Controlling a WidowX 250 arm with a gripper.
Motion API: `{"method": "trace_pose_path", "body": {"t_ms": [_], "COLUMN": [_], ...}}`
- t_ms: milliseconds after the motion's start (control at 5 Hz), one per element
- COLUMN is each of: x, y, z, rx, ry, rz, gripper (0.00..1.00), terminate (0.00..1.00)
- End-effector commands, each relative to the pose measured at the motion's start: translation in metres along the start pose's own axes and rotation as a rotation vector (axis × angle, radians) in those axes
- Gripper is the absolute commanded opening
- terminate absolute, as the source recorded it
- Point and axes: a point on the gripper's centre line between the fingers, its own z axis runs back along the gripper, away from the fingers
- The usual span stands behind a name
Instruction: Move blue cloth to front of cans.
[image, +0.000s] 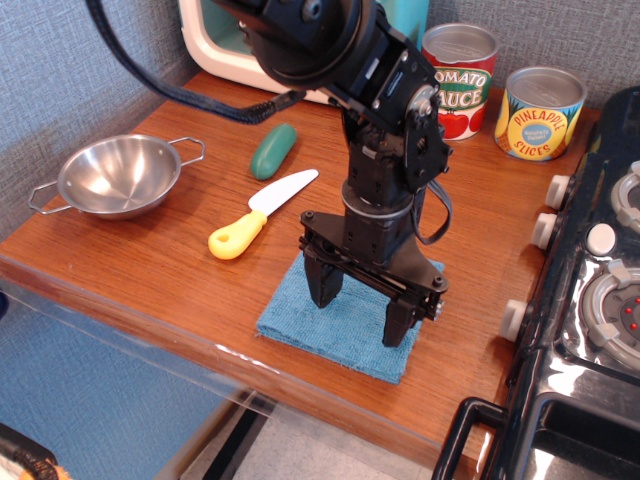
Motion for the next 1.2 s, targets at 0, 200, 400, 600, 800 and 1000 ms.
{"method": "trace_pose_path", "body": {"t_ms": [0,200,400,600,800,1000], "x": [0.013,0.018,0.019,0.02,0.013,0.007], "y": [0.022,0.024,0.02,0.016,0.013,0.011], "z": [0.019,0.013,0.001,-0.019,-0.038,-0.045], "rx": [-0.062,-0.059,-0.047,-0.042,-0.018,-0.005], "ry": [-0.092,-0.083,-0.056,-0.018,0.023,0.036], "rz": [0.096,0.108,0.097,0.091,0.083,0.082], "gripper": [1.0,1.0,1.0,1.0,1.0,1.0], "terminate": [0.0,0.0,0.0,0.0,0.0,0.0]}}
